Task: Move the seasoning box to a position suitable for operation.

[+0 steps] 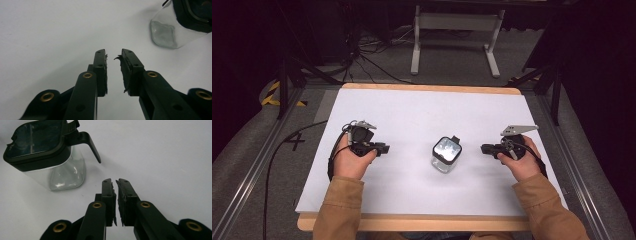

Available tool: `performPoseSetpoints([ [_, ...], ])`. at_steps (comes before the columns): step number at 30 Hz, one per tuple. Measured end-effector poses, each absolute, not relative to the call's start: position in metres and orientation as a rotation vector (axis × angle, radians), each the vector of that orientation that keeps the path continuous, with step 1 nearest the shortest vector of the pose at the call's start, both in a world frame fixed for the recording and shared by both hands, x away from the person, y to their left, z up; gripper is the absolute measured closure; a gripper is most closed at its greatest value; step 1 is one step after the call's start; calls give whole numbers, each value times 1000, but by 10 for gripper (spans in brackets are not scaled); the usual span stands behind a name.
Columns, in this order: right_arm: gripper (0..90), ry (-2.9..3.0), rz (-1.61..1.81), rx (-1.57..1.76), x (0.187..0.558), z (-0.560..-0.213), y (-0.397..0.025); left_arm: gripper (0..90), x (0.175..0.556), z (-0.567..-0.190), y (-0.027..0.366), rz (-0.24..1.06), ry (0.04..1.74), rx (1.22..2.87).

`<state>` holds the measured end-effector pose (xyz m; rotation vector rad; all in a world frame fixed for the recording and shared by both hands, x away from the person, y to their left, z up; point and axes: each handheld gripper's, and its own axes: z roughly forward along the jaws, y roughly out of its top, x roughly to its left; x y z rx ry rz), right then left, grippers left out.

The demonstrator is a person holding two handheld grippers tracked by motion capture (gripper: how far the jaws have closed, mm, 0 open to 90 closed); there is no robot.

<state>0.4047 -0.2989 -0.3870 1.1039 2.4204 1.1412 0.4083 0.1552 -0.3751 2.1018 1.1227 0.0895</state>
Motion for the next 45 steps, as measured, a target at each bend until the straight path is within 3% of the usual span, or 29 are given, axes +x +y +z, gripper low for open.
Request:
performPoseSetpoints([
  [9,829,2412,1152,1095,397,-386,-304,756,413,-373,135,67,1056,2139],
  [18,827,2381,1155,1117,387,-383,-313,819,419,-375,104,93,972,2190],
  [26,819,2372,1160,1120,376,-383,-320,866,426,-381,71,35,881,2245],
  [35,820,2358,1164,1141,372,-384,-326,857,434,-406,46,6,835,2117],
  [41,820,2368,1159,1134,372,-386,-325,847,435,-417,35,76,789,2135],
  [45,820,2373,1164,1132,372,-386,-324,870,436,-424,35,50,782,2136],
])
